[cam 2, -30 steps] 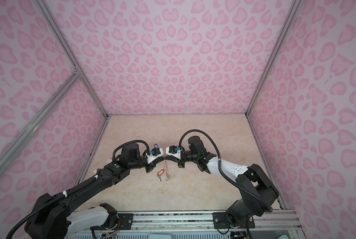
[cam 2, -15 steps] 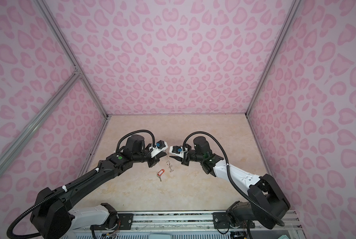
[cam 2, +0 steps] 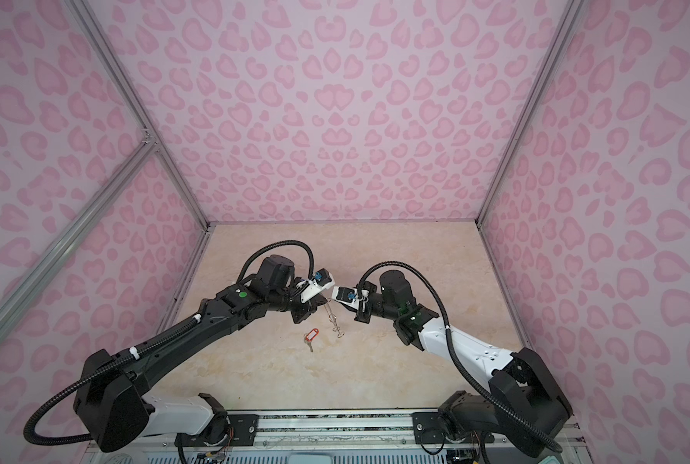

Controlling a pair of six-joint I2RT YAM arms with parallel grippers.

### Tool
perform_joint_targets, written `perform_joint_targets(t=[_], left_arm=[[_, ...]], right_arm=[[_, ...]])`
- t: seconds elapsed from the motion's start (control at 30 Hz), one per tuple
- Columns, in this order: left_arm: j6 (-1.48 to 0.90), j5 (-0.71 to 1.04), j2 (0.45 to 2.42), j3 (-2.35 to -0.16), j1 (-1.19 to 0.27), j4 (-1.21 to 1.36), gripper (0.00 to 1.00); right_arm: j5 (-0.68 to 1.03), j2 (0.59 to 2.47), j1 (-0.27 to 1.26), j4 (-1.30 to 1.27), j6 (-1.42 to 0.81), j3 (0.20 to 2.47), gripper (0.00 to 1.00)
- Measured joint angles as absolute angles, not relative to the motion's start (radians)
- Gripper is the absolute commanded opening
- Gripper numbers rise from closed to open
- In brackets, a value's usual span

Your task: Put the keys on the keyring

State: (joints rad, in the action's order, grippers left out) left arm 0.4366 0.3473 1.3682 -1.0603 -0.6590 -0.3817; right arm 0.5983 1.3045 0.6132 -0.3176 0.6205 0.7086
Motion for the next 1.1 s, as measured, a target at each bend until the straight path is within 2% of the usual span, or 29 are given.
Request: perform_joint_targets(t=[0.27,0.6,0.8,0.93,1.03,1.1], left_arm=[[0.419,0.316,1.387,-1.091,-0.687,-0.395,0.04],[0.422,0.318,1.388,-1.094,-0.701,-0.394,0.04],[0.448,0.317,1.370,-1.077,-0.707,-0.388,0.04],[0.457,0.314,1.357,-1.068,-0.709,-0.386,0.04],[0.467,0.313,1.351,-1.061,-0.709,-0.386,0.12],[0.471,0.313,1.345,-1.055,-0.709,-0.384,0.13]], right_arm=[[0.630,1.317,0.614,-0.352,0.604,0.695,0.21],[0.622,1.323,0.614,-0.355,0.594,0.683,0.17],[0.628,1.330,0.616,-0.376,0.576,0.676,0.11],[0.641,1.330,0.616,-0.390,0.567,0.674,0.03],[0.651,1.330,0.615,-0.398,0.560,0.669,0.00],[0.659,1.330,0.616,-0.398,0.559,0.669,0.00]])
